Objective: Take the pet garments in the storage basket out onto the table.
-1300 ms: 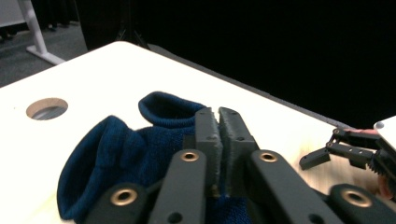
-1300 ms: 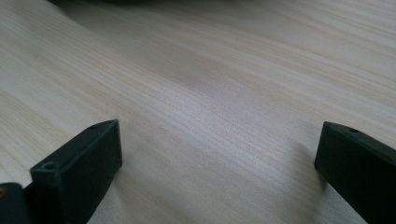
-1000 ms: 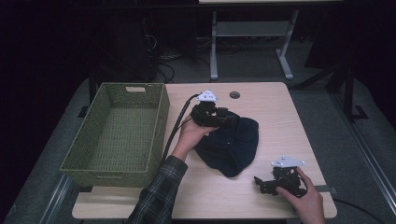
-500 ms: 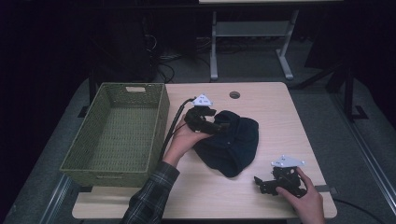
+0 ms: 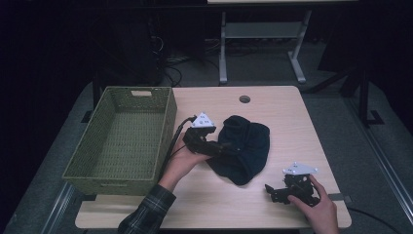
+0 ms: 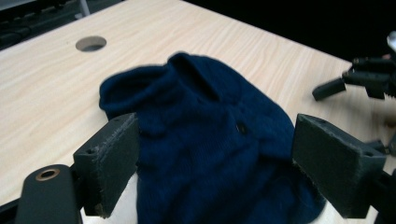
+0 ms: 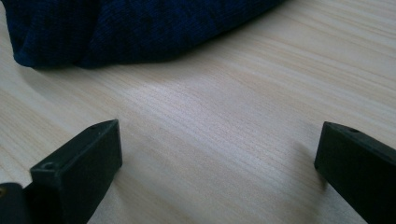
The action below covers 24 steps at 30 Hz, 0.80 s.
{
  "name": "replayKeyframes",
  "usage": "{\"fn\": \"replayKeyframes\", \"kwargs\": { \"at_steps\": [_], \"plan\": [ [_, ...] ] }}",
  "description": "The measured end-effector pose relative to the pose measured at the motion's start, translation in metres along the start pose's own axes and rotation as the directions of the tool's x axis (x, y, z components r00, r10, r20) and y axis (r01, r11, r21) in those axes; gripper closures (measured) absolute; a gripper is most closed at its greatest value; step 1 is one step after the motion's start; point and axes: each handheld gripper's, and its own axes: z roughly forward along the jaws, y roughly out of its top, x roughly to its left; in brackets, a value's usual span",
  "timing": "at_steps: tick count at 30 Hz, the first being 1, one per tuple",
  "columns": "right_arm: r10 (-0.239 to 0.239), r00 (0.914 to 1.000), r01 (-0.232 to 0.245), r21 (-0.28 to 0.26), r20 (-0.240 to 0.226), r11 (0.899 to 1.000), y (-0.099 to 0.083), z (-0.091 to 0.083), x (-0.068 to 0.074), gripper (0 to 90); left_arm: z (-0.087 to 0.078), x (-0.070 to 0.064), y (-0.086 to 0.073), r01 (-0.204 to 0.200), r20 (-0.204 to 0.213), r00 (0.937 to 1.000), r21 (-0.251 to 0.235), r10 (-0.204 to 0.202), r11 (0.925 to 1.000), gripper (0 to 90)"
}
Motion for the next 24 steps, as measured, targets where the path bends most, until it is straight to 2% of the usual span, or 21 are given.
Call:
{"fn": "replayKeyframes", "kwargs": {
  "at_steps": [9,12,21,24],
  "plan": [
    [0.0,1.0,0.0,0.0,0.0,1.0,0.0,0.0,0.0,0.4,-0.01,-0.017,-0.023,-0.012,-0.016,0.9998,-0.004,0.012,0.9999,14.5],
    [0.0,1.0,0.0,0.0,0.0,1.0,0.0,0.0,0.0,0.4,-0.012,-0.023,-0.031,-0.011,-0.006,0.9999,0.004,0.011,0.9999,14.3],
    [0.001,1.0,-0.001,0.001,0.0,1.0,0.0,0.0,0.0,0.4,-0.016,-0.04,-0.059,-0.008,-0.008,0.9999,0.052,0.009,0.9986,14.0],
    [0.0,1.0,0.0,0.0,0.0,1.0,0.0,0.0,0.0,0.4,-0.017,-0.042,-0.07,-0.019,-0.015,0.9997,0.088,0.021,0.9959,13.8]
  ]
}}
